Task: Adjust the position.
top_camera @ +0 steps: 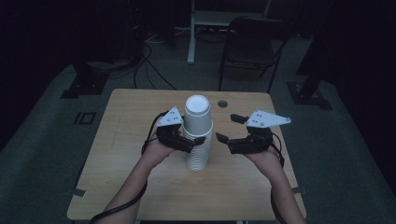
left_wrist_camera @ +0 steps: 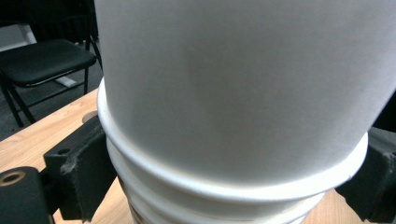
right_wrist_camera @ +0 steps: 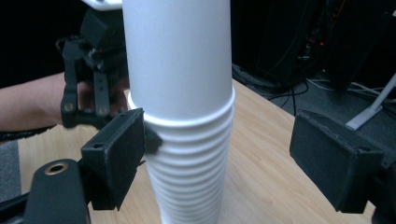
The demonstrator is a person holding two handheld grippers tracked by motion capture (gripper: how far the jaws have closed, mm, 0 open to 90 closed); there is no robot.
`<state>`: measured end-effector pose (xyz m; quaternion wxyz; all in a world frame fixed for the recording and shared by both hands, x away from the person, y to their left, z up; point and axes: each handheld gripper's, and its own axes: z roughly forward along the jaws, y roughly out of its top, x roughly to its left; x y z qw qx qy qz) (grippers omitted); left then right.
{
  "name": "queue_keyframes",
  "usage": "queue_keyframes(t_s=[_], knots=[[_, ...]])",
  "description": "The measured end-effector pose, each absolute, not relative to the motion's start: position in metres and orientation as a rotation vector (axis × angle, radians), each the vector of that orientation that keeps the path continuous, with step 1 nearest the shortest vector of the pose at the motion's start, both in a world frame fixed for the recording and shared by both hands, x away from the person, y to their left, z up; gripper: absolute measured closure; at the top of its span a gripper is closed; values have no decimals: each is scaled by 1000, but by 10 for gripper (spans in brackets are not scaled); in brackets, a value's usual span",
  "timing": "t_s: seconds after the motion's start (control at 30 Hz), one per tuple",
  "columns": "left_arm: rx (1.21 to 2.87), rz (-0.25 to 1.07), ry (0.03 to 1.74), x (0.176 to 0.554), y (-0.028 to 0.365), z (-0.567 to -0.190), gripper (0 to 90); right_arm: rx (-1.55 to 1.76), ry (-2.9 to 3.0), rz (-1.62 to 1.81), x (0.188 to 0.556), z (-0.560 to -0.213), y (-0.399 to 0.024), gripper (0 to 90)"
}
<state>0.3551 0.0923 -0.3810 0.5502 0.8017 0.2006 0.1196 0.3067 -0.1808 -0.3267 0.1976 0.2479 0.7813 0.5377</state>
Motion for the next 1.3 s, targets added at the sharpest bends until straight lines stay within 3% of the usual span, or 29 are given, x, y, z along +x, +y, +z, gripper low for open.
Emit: queue_keyframes(t_s=[0.9,1.3], knots=[[1905,278,472,356,92,-380,65,526,2267,1584,328,-303,-142,177],[1903,277,474,356,91,-380,64,452,2309,1614,340,-299,-134,126]])
